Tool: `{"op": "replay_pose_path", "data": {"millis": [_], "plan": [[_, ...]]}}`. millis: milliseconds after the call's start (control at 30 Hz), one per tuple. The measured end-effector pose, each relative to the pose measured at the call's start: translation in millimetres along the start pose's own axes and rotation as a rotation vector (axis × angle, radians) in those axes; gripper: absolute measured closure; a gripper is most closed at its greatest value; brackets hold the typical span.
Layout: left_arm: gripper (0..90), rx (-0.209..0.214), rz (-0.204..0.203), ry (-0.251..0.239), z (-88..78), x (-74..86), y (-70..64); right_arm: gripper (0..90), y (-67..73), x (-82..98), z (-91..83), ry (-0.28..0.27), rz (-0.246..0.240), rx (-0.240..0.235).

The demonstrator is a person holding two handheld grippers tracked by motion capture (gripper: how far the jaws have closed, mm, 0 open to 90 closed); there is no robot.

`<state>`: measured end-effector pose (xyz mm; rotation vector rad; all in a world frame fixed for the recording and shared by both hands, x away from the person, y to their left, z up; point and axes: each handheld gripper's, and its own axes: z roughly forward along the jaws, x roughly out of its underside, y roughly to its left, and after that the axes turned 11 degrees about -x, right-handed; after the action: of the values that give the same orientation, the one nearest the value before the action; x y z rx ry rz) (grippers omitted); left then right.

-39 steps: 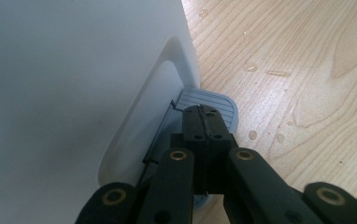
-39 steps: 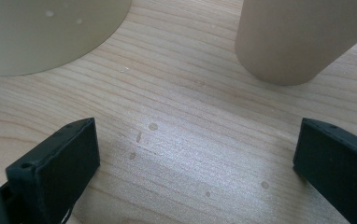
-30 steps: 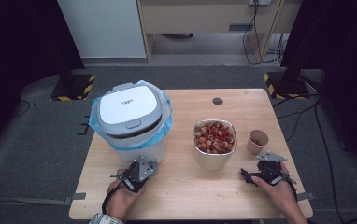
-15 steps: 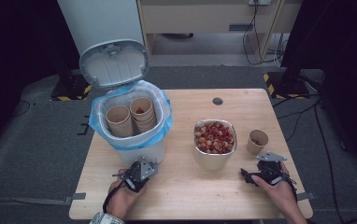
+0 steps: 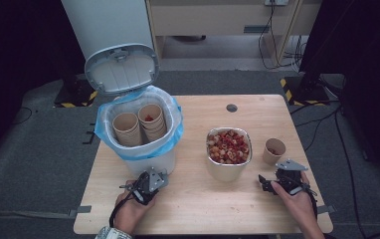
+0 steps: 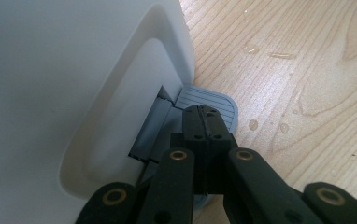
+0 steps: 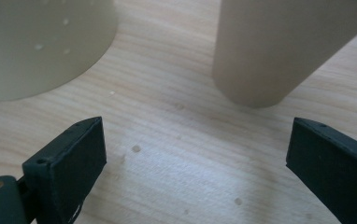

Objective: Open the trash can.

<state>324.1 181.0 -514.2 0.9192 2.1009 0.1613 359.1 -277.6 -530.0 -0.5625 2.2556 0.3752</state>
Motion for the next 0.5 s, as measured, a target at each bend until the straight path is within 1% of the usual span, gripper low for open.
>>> {"op": "replay_pose_path", "data": {"millis": [33, 67, 100, 133, 167, 200, 233, 333, 400, 467, 500], "plan": [[89.8, 0.000, 0.000, 0.000, 0.0, 0.0, 0.0, 5.6, 0.0, 0.0, 0.0, 0.000, 0.000, 0.000], [89.8, -0.001, 0.002, -0.001, 0.0, 0.0, -0.2, 5.8, -1.4, -1.0, -1.4, -0.016, 0.012, 0.017], [89.8, -0.001, 0.002, -0.001, 0.0, 0.0, -0.2, 5.8, -1.4, -1.0, -1.4, -0.016, 0.012, 0.017], [89.8, -0.001, 0.000, 0.000, 0.0, 0.0, -0.1, 6.1, -3.7, -1.9, -3.6, -0.038, 0.028, 0.028], [89.8, -0.001, 0.000, 0.000, 0.0, 0.0, -0.1, 6.1, -3.7, -1.9, -3.6, -0.038, 0.028, 0.028], [89.8, 0.000, 0.000, 0.000, 0.0, 0.0, 0.0, 6.4, -6.1, -2.8, -5.6, -0.057, 0.038, 0.040], [89.8, 0.000, 0.000, 0.000, 0.0, 0.0, 0.0, 6.4, -6.1, -2.8, -5.6, -0.057, 0.038, 0.040], [89.8, -0.001, 0.001, 0.000, 0.0, 0.0, -0.2, 6.5, -8.1, -5.3, -7.8, -0.088, 0.052, 0.050], [89.8, -0.003, 0.002, 0.000, -0.1, -0.1, -0.5, 6.6, -8.9, -8.2, -8.1, -0.107, 0.052, 0.051], [89.8, -0.004, 0.004, 0.000, -0.1, -0.2, -0.7, 6.4, -9.3, -12.1, -6.6, -0.122, 0.040, 0.063], [89.8, -0.004, 0.004, 0.000, -0.1, -0.2, -0.7, 6.3, -9.4, -13.1, -5.8, -0.126, 0.041, 0.065]]}}
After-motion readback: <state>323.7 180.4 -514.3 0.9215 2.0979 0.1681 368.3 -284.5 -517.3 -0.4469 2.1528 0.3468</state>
